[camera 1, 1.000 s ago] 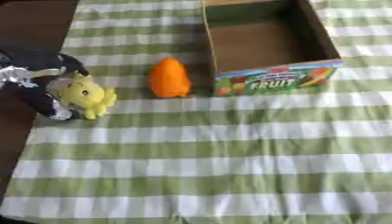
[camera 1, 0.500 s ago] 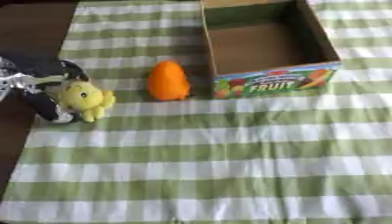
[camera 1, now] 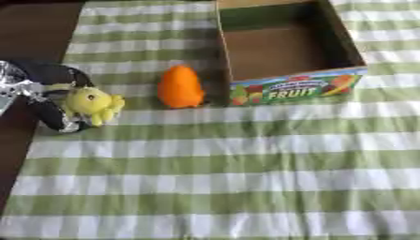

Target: Pick up objects on the table and place them in the box.

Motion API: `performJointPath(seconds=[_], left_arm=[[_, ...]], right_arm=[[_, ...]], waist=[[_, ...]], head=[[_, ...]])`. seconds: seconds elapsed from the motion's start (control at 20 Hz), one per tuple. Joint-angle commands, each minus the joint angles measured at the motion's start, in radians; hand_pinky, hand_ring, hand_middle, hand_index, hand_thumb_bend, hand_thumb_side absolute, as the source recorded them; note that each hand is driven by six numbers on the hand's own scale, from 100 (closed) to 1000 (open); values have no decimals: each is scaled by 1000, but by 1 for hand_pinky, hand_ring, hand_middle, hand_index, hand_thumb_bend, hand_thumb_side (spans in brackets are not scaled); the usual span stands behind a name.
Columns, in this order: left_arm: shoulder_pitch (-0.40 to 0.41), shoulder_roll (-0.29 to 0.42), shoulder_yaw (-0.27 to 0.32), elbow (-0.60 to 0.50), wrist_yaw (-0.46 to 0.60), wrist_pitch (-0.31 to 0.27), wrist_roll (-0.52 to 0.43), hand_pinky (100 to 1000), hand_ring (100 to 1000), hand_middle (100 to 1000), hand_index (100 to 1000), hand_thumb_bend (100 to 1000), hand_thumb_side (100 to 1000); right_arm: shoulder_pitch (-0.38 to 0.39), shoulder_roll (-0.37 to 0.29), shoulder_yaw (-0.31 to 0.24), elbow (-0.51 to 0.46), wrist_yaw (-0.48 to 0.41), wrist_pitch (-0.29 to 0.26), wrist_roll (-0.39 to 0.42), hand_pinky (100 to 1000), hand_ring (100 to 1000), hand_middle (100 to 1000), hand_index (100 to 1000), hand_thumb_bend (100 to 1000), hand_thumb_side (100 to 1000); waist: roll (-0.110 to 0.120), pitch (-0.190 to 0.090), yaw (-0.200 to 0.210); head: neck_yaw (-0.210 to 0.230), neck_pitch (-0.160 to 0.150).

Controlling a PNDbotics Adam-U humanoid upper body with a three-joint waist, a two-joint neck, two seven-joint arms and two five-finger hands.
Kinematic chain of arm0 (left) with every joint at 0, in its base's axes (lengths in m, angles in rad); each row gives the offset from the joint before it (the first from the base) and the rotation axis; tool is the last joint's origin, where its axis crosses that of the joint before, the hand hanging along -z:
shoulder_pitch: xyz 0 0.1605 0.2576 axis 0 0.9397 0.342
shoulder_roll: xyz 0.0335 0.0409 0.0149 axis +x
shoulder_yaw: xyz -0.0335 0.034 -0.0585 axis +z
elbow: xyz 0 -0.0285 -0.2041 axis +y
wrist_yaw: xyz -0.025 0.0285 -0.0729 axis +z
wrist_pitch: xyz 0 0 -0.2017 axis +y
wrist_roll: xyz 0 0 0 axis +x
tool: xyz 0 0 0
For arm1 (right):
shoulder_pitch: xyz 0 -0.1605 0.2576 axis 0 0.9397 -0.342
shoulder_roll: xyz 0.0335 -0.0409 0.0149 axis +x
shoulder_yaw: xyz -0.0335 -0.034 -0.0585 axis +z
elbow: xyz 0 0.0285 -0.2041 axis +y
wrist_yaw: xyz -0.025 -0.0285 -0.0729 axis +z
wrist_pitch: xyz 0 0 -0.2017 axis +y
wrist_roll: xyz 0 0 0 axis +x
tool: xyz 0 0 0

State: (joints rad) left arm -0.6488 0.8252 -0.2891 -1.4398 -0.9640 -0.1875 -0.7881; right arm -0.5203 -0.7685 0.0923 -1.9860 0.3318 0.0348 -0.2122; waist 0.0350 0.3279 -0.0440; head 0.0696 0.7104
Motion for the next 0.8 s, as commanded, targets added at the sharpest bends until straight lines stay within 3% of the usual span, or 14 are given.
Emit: performJointPath(seconds=[0.05, 0.45, 0.6, 0.8], left_arm=[[-15, 9, -1, 19, -16, -3, 3, 758, 903, 918, 959, 313, 521], [-27, 3, 8, 29, -32, 10, 47, 729, 876, 876, 906, 186, 545], [-29, 0, 13, 28, -13, 7, 42, 722, 871, 874, 908, 243, 537], [-34, 4, 20, 23, 14, 5, 16, 721, 869, 872, 909, 252, 535]], right_arm=[[-15, -16, -13, -14, -8, -2, -4, 738, 859, 789, 862, 100, 1000], [-6, -16, -13, -14, -6, -2, -1, 740, 860, 789, 862, 100, 1000], [-3, -16, -13, -14, -5, 0, -2, 740, 860, 788, 862, 100, 1000], [-3, -16, -11, -14, -4, -1, -1, 740, 860, 788, 862, 100, 1000]], waist=[[-3, -12, -3], [-1, -11, -3], [0, -12, -2], [3, -13, 0]], head=[[6, -13], [4, -7], [2, -6], [1, -5]])
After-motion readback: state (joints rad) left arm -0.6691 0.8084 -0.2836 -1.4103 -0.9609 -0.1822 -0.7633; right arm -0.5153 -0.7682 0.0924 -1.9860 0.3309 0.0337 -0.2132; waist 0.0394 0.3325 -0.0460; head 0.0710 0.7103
